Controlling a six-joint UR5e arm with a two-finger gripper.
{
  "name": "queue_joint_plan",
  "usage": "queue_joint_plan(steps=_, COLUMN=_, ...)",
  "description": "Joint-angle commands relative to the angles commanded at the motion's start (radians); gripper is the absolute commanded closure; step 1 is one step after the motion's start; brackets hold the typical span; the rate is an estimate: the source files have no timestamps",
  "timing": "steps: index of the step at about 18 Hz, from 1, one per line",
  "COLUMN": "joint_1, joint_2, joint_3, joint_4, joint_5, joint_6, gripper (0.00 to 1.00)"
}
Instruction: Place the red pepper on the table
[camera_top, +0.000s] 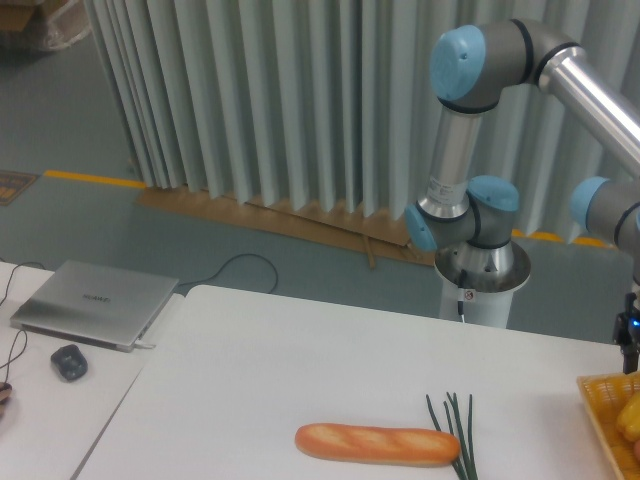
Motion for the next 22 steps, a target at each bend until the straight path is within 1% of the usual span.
queue_joint_plan(steps=1, joint_1=-0.003, joint_2=-0.012, joint_3=0.005, joint_4=0.000, joint_5=0.002, joint_6=-0.003, gripper=0.00)
queue_joint_plan(steps=3, joint_1=-0.003, joint_2=-0.018, joint_3=0.009, joint_4=0.005, joint_5=0.000, joint_6=-0.005, gripper=0.00)
queue_joint_plan(steps=5, joint_1=-0.005, joint_2=-0.025, joint_3=0.012, joint_4=0.029, joint_5=-0.003, joint_6=-0.005, gripper=0.00)
queue_joint_plan(steps=6, joint_1=-0.005, joint_2=-0.035, joint_3=0.024, joint_4=0.041, joint_5=-0.005, joint_6=-0.002, gripper=0.00)
queue_joint_plan(steps=8, joint_1=-0.005, joint_2=-0.066, joint_3=0.052, joint_4=0.043, joint_5=-0.005, joint_6=0.008, gripper=0.00)
queue_joint_plan(steps=10, joint_1=-0.006, joint_2=-0.080, joint_3=0.061, joint_4=0.046, joint_5=-0.005, joint_6=0.005, gripper=0.00)
queue_joint_plan(steps=13, joint_1=-0.008, joint_2=-0.112, joint_3=0.106, joint_4=0.051, joint_5=-0.005, joint_6=0.003, gripper=0.00)
queue_joint_plan(steps=15, joint_1=-0.006, joint_2=-0.132, joint_3=0.123, joint_4=0.057, joint_5=-0.003, joint_6=0.000, gripper=0.00)
queue_joint_plan(steps=18, joint_1=-0.003, joint_2=-0.144, joint_3=0.115, joint_4=0.095, joint_5=-0.008, joint_6=-0.008, gripper=0.00)
queue_joint_plan(steps=19, joint_1=-0.002, joint_2=-0.143, joint_3=0.115, joint_4=0.098, joint_5=-0.018, joint_6=-0.002, gripper=0.00)
queue_joint_plan(steps=22, joint_1=0.008, joint_2=-0.140, joint_3=0.111, joint_4=0.100, joint_5=-0.112, joint_6=-0.035, gripper=0.00)
